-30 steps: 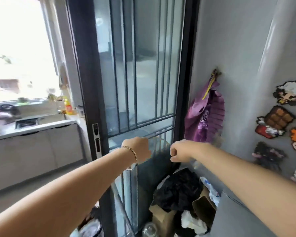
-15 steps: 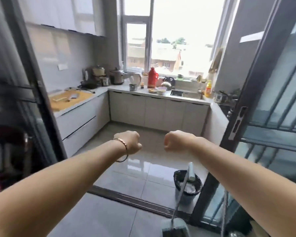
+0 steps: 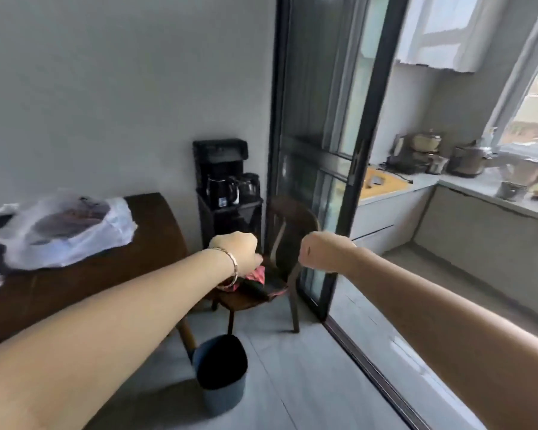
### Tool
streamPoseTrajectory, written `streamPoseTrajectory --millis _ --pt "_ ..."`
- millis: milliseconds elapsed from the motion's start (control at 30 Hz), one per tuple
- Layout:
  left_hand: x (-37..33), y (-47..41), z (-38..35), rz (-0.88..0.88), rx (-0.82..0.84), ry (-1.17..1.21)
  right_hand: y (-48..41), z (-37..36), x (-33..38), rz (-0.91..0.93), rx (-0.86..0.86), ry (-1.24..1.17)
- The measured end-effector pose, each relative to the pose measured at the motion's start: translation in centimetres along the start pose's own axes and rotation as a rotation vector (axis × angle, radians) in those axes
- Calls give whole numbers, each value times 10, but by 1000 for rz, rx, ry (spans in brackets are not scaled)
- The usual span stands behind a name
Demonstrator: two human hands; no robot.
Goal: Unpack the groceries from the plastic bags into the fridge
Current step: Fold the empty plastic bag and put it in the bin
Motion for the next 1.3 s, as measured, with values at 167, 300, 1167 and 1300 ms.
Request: streamPoseTrajectory --millis 167,300,1167,1300 --pt "143 -11 38 177 -68 -5 -103 16 121 146 -7 13" --pt "247 -16 57 317 -104 22 -166 19 216 276 2 -4" --pt "746 -192 48 692 -209 163 -575 -52 581 362 -20 -196" --pt "836 -221 44 640 -180 -21 -626 -81 616 -34 90 -415"
Point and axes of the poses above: each hand's wrist, its own y-axis away from the middle knuckle, its own z-axis out of the back of the hand, x = y × z, the point moved 2 cm from there along -y, towards the middle knuckle, and after that the axes turned 7 degrees about y, right-handed, at the moved point
